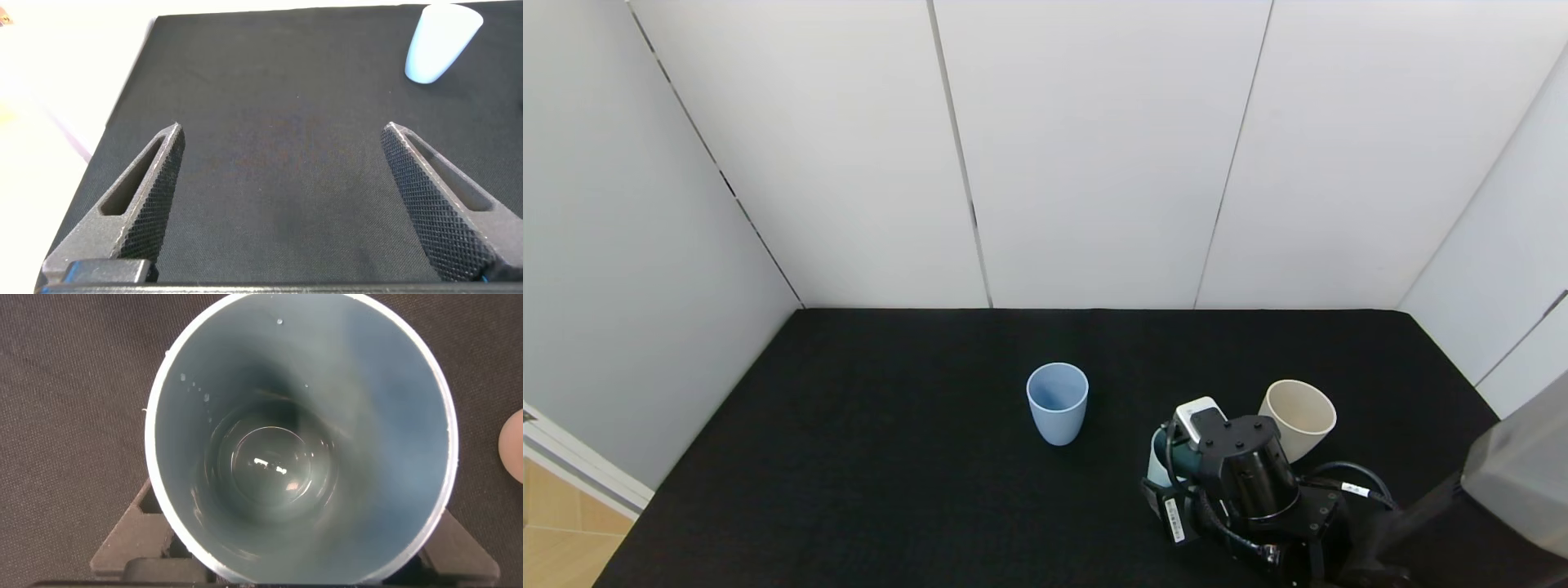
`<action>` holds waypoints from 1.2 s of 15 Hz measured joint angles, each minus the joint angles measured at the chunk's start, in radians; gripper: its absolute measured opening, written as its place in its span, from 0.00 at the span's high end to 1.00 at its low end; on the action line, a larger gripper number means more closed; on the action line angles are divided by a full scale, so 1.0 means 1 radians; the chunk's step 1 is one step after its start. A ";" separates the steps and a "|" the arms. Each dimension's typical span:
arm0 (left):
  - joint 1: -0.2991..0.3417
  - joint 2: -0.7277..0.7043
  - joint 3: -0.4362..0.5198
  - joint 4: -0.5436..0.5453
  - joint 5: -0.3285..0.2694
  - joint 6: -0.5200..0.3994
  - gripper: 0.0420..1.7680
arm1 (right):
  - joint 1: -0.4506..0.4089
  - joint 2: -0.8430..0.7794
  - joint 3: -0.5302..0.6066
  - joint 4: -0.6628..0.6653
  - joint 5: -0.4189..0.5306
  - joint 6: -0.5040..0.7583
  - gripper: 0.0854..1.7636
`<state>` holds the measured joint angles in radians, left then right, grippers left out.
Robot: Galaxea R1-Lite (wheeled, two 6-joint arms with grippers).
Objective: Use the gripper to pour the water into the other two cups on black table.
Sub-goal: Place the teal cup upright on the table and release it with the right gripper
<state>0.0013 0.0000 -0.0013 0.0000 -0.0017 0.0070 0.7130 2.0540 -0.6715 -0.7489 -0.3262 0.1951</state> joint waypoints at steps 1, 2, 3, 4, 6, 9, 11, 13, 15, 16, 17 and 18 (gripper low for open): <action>0.000 0.000 0.000 0.000 0.000 0.000 0.03 | 0.000 0.000 0.001 0.000 0.000 0.000 0.34; 0.000 0.000 0.000 0.000 0.000 0.000 0.03 | 0.000 0.000 0.002 0.000 0.000 0.000 0.34; 0.000 0.000 0.000 0.000 0.000 0.000 0.03 | 0.000 0.000 0.003 0.000 0.000 0.000 0.29; 0.000 0.000 0.000 0.000 0.000 0.000 0.03 | 0.000 0.001 0.004 -0.001 0.000 0.000 0.25; 0.000 0.000 0.000 0.000 0.000 0.000 0.03 | 0.000 0.002 0.003 -0.001 0.000 0.000 0.21; 0.000 0.000 0.000 0.000 0.000 0.000 0.03 | 0.000 0.002 0.003 -0.002 -0.001 0.000 0.15; 0.000 0.000 0.000 0.000 0.000 0.000 0.03 | 0.000 0.000 0.003 -0.008 -0.001 -0.001 0.13; 0.000 0.000 0.000 0.000 0.000 0.000 0.03 | 0.000 -0.008 0.003 -0.010 -0.002 -0.002 0.10; 0.000 0.000 0.000 0.000 0.000 0.000 0.03 | 0.002 -0.020 0.004 -0.008 -0.002 -0.001 0.09; 0.000 0.000 0.000 0.000 0.000 0.000 0.03 | 0.002 -0.026 0.004 -0.008 -0.002 0.000 0.08; 0.000 0.000 0.000 0.000 0.000 -0.001 0.03 | 0.002 -0.036 0.004 -0.007 -0.002 0.000 0.08; 0.000 0.000 0.000 0.000 0.000 -0.001 0.03 | 0.000 -0.050 0.003 -0.006 -0.002 0.000 0.07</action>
<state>0.0013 0.0000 -0.0017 0.0000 -0.0017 0.0062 0.7134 2.0043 -0.6681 -0.7553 -0.3281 0.1951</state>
